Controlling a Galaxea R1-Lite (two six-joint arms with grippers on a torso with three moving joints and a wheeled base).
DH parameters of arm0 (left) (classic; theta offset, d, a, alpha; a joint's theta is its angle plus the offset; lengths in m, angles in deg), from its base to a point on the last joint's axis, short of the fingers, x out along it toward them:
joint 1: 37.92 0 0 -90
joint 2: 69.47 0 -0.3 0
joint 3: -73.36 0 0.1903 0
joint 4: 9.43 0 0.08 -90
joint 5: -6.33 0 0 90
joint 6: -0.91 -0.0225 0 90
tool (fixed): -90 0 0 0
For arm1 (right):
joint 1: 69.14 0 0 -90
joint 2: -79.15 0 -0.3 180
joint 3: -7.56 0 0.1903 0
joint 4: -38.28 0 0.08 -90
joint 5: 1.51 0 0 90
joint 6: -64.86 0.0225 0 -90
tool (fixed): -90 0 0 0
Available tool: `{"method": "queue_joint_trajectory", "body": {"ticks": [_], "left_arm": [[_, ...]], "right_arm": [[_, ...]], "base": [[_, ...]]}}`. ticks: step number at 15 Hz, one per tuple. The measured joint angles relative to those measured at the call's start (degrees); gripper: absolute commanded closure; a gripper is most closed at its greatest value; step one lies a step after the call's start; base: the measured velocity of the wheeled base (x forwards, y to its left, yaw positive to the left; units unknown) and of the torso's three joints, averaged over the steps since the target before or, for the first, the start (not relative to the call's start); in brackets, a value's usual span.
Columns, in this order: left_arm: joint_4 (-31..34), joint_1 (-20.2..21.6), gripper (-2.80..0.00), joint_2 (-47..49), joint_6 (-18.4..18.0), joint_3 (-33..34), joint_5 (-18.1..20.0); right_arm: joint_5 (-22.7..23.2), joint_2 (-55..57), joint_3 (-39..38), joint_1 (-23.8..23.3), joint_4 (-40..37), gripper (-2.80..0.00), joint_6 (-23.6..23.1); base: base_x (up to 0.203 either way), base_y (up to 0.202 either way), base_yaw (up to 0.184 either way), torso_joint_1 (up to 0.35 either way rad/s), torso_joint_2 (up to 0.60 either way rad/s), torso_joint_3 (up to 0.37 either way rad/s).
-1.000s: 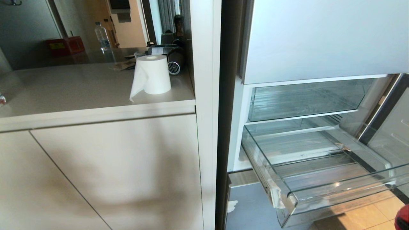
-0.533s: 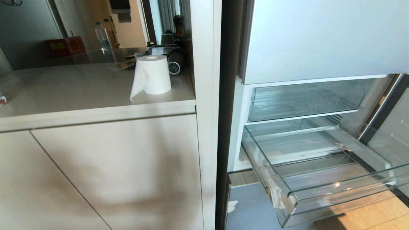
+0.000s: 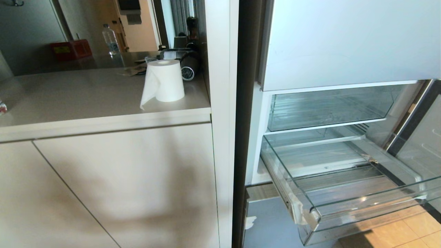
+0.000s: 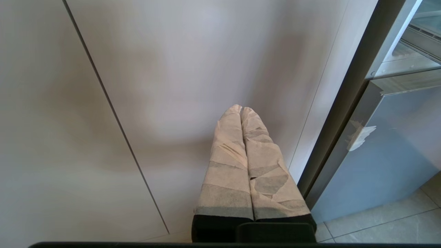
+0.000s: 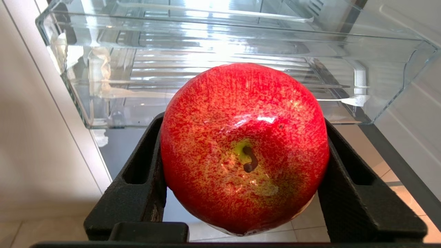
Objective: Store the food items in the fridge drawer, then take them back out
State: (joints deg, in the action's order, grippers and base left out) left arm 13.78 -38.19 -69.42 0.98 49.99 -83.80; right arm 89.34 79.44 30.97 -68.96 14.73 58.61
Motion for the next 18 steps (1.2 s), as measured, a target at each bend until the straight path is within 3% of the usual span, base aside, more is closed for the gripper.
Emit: {"method": "queue_joint_trajectory", "body": {"ticks": [4,18], "left_arm": [[0.0,0.05,0.0,0.02,0.01,0.0,-0.02],[0.0,0.0,0.0,0.02,0.0,0.0,-0.02]], "right_arm": [[-0.03,-0.36,-0.02,0.02,0.0,0.0,1.01],[-0.52,-0.36,-0.05,-0.05,0.18,0.0,3.17]], "base": [[-0.001,-0.001,-0.041,0.003,0.0,0.003],[-0.001,0.006,-0.174,0.003,0.0,0.001]]}}
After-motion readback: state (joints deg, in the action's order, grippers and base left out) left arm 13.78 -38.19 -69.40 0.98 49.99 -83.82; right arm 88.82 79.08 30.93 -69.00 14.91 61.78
